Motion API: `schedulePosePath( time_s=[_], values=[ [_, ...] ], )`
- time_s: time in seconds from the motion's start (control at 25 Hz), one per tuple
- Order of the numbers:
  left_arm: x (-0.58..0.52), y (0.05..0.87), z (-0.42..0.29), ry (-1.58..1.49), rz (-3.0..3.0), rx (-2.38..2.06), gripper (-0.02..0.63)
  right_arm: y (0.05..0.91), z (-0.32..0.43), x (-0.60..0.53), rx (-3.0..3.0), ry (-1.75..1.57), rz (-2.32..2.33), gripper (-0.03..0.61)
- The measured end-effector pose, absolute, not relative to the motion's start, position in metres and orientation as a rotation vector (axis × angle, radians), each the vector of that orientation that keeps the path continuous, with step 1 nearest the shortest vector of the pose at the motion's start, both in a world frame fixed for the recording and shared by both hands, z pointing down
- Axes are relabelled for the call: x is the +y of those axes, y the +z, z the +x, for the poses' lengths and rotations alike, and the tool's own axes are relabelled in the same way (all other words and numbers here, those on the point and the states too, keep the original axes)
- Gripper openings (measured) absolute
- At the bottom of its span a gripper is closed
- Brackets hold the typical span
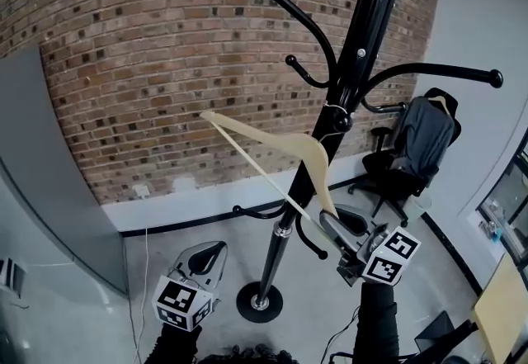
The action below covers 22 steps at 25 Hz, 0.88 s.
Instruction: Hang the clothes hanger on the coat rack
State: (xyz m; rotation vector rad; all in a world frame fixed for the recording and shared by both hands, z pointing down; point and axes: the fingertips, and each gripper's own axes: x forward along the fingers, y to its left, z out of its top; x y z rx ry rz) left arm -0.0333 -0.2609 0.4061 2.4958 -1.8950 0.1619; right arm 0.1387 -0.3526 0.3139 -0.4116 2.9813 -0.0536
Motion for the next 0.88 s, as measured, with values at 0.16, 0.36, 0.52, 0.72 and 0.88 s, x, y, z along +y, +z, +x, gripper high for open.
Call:
schedulePosePath(
  time_s=[0.16, 0.36, 0.52, 0.72, 0.88],
  values=[
    [-0.262, 0.407, -0.035, 0.169, 2.491, -1.899, 0.008, 0.307, 0.146, -0.355, 2.900, -0.058, -0.428, 0.060],
    [-0.266, 0.412, -0.033, 0.168, 2.505, -1.867, 0.008, 0.301, 0.161, -0.359, 2.873, -0.007, -0.495, 0.081],
    [-0.270, 0.411, -0.033, 0.158, 2.532, -1.833, 0.008, 0.296, 0.172, -0.359, 2.876, 0.052, -0.577, 0.118],
    [-0.274, 0.409, -0.036, 0.143, 2.563, -1.795, 0.008, 0.289, 0.196, -0.353, 2.866, 0.129, -0.676, 0.152],
    [-0.278, 0.408, -0.036, 0.132, 2.602, -1.745, 0.008, 0.281, 0.218, -0.341, 2.842, 0.194, -0.769, 0.160]
  ],
)
